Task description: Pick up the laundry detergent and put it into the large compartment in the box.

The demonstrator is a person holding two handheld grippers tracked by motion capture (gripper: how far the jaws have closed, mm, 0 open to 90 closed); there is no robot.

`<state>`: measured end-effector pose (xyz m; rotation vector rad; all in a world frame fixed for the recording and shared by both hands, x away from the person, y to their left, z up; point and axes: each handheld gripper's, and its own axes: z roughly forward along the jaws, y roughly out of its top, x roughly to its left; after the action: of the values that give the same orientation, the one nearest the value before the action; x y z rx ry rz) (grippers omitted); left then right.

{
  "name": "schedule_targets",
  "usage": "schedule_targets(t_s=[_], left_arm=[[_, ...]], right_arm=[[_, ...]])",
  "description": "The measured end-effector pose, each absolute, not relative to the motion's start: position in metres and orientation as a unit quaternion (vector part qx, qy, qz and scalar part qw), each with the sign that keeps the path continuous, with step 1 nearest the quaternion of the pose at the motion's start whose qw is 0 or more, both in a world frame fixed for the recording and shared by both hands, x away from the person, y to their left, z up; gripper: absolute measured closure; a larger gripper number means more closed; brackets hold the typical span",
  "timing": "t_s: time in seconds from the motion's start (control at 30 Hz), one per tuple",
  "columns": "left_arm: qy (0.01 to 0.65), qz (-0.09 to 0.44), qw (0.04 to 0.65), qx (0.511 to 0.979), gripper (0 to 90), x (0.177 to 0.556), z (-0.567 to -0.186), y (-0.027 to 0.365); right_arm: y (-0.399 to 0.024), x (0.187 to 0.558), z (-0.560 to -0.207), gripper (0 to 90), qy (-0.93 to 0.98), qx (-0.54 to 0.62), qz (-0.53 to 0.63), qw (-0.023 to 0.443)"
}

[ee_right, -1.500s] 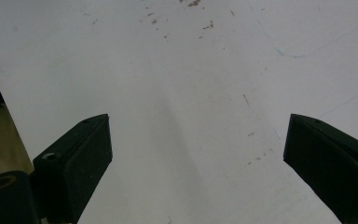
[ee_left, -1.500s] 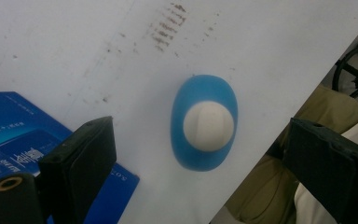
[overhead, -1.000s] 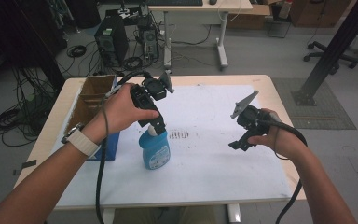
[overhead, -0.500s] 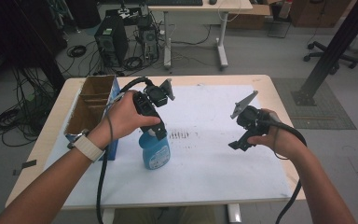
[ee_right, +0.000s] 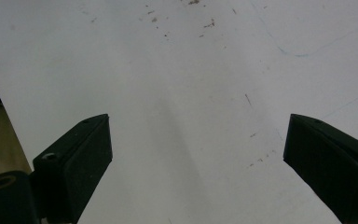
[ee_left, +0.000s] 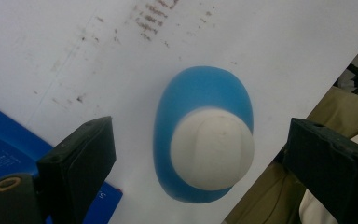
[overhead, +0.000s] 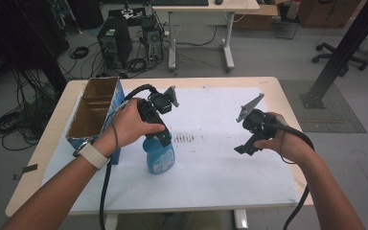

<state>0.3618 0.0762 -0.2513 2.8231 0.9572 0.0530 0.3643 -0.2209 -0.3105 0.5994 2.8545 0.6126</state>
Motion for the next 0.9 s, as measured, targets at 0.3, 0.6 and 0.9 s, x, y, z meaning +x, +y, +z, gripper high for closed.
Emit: schedule_targets(t_s=[0.3, 0.6, 0.9], left_arm=[[0.32, 0.016, 0.081, 0.944, 9.2, 0.361, -0.259, 0.075], [0.319, 0.017, 0.079, 0.944, 9.3, 0.361, -0.268, 0.074], [0.323, 0.018, 0.079, 0.943, 9.5, 0.362, -0.277, 0.075]], right_arm=[[-0.221, 0.364, -0.312, 8.0, 0.955, 0.201, 0.204, 0.08], [-0.221, 0.364, -0.313, 8.0, 0.955, 0.2, 0.205, 0.078], [-0.221, 0.364, -0.314, 8.0, 0.955, 0.202, 0.205, 0.077]])
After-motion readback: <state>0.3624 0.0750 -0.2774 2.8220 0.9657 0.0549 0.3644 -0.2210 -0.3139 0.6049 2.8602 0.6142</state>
